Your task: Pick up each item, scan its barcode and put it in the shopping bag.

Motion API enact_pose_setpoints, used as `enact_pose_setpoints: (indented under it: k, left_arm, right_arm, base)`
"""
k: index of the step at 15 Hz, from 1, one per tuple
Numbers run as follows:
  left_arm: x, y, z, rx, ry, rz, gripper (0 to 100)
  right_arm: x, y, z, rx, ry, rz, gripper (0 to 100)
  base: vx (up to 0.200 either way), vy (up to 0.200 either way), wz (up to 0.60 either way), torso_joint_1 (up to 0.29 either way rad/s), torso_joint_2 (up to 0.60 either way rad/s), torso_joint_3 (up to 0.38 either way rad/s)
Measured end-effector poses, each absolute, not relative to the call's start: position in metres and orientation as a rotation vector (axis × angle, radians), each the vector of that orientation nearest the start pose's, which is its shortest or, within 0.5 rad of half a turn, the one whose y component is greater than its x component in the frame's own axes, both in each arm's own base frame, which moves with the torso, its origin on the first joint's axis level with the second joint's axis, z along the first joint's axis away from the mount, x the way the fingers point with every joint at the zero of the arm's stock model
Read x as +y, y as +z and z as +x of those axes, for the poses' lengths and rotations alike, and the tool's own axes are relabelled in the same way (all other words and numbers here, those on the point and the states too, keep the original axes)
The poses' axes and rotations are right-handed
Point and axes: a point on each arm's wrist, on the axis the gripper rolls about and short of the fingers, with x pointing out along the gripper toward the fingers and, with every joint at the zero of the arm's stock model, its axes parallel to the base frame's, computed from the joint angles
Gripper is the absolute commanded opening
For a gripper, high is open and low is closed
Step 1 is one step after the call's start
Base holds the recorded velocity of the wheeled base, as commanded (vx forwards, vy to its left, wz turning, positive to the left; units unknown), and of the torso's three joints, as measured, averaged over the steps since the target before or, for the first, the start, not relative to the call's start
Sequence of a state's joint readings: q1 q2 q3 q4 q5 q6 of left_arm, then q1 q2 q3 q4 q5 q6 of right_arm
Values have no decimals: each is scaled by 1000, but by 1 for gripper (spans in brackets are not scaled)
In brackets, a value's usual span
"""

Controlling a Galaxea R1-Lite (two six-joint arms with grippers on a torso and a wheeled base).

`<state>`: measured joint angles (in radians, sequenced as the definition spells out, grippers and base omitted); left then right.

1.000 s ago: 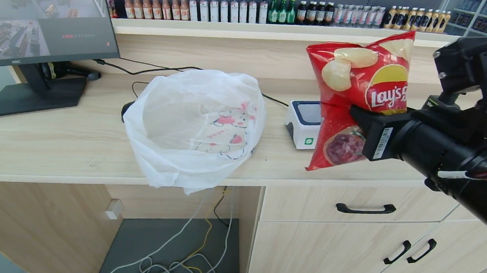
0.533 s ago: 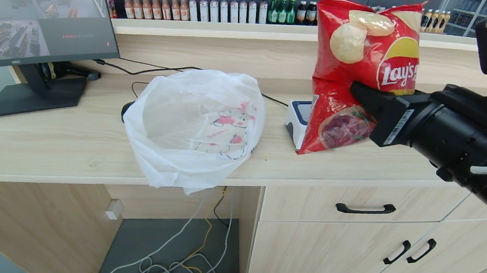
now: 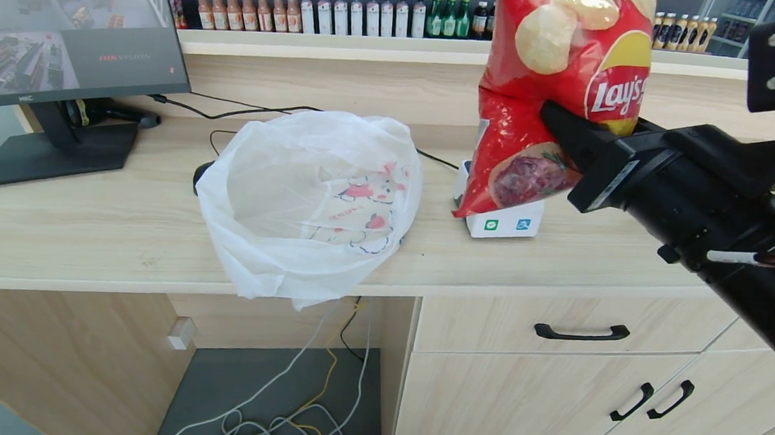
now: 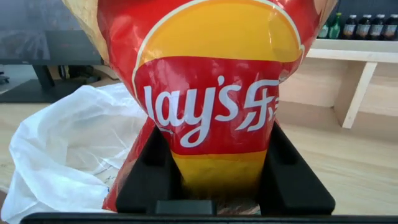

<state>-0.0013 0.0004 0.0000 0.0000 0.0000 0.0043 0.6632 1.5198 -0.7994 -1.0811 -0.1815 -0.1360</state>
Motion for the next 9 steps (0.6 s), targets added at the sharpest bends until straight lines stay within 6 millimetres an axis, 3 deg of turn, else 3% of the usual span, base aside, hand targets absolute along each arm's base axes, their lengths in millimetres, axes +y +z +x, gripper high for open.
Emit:
enact_pose_setpoints:
  k: [2,9]
  left_arm:
    - [0,75,-23,0,-1,4,100]
    - [0,75,-23,0,1,-1,100]
  right_arm:
    - [159,272,213,-352,453,11,0]
    - [157,270,218,-346,438,13,0]
  base:
    - [0,0,0,0,0,0]
    - [0,200,0,3,1,-1]
